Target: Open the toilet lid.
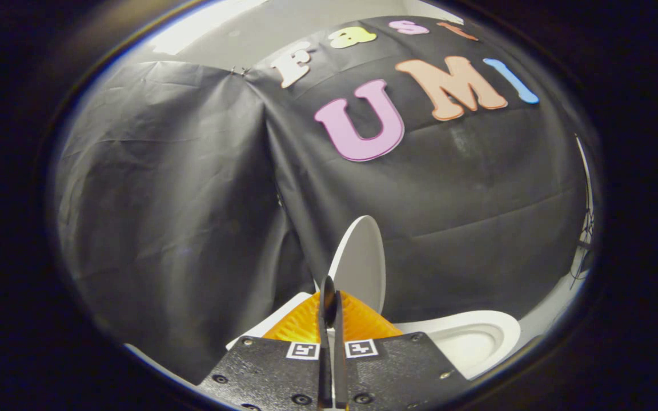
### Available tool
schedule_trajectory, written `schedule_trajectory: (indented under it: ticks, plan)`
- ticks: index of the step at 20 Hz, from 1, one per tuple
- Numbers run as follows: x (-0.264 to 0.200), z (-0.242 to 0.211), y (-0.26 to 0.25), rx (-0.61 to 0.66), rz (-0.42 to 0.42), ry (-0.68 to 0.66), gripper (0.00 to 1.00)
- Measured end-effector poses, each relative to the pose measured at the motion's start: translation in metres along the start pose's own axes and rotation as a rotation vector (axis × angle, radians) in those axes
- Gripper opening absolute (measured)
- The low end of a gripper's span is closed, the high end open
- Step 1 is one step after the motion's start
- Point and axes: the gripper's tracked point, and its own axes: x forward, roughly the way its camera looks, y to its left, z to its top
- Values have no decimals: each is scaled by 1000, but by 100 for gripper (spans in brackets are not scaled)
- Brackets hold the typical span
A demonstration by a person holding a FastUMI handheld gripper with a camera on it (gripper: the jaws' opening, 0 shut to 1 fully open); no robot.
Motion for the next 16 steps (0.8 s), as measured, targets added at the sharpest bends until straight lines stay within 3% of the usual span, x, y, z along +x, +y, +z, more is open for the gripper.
schedule_trajectory:
  ticks: [6, 16]
  plan:
    - [29, -5, 53, -106, 76, 70, 2]
    - [65, -25, 107, -111, 211, 121, 2]
